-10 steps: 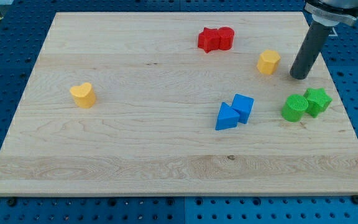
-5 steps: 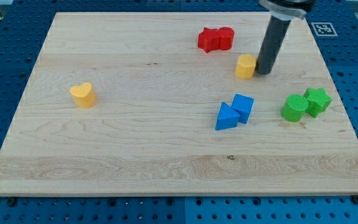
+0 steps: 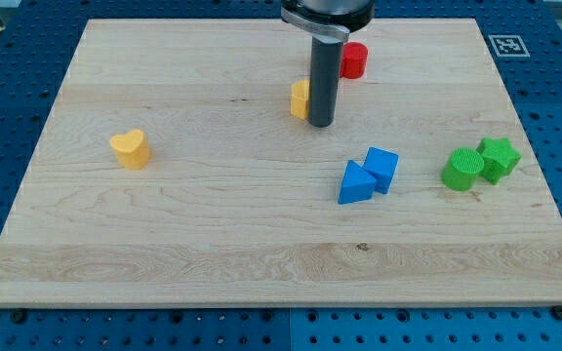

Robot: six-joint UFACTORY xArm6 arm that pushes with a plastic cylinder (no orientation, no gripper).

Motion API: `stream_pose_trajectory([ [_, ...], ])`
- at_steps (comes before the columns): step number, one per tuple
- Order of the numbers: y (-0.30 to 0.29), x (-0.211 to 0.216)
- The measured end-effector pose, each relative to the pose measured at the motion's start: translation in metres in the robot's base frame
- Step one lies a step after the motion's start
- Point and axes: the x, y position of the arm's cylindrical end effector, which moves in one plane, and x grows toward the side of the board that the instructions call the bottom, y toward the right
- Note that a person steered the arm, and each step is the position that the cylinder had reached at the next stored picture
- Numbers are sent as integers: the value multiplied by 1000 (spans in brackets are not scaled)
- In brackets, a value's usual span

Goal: Slide the yellow hexagon into top of the yellow heart

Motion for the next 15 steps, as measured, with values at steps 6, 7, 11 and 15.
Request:
stream_pose_trajectory([
  [6, -88, 24],
  [7, -92, 29],
  [11, -129, 59],
  [15, -199, 39],
])
